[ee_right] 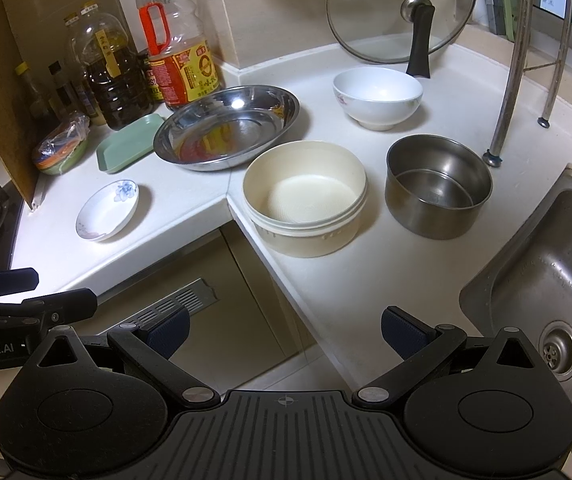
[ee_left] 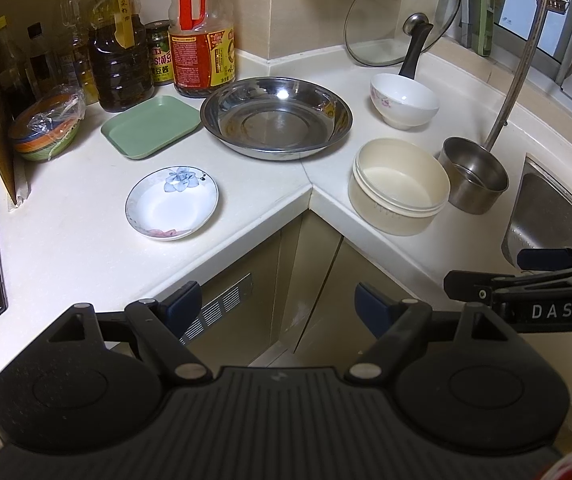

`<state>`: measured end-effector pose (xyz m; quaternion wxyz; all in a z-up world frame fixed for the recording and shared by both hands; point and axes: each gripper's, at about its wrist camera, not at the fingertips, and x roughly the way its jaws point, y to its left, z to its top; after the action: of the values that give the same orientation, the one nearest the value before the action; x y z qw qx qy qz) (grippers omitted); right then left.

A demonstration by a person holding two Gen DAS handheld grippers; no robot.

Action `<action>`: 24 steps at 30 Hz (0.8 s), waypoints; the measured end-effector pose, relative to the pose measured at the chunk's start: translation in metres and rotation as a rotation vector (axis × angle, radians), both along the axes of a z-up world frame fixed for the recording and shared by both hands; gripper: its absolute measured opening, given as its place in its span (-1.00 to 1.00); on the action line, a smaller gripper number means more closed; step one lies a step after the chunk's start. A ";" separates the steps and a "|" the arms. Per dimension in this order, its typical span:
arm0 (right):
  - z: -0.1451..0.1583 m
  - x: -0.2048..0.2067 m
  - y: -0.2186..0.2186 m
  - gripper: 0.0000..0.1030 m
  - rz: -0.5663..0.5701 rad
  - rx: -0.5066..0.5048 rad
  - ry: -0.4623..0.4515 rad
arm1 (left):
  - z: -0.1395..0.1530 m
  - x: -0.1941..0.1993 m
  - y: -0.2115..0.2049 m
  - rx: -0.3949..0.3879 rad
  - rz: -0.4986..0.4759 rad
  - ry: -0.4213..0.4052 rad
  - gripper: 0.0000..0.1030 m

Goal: Organize plates and bowls

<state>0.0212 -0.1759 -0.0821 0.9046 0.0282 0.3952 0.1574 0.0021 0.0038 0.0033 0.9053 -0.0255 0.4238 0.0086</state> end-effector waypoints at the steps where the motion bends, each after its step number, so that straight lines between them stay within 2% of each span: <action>1: 0.000 0.000 0.001 0.98 0.001 0.001 0.001 | 0.000 0.001 0.000 0.000 0.003 0.003 0.60; 16: -0.004 0.021 -0.009 0.98 0.043 0.012 0.007 | -0.004 0.023 -0.014 0.002 0.044 0.017 0.60; 24: 0.000 0.039 -0.017 0.98 0.103 0.030 -0.020 | -0.003 0.033 -0.015 0.001 0.090 0.014 0.59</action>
<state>0.0603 -0.1928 -0.0825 0.8985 0.0199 0.3848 0.2102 0.0347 -0.0114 0.0002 0.9010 -0.0441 0.4287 0.0494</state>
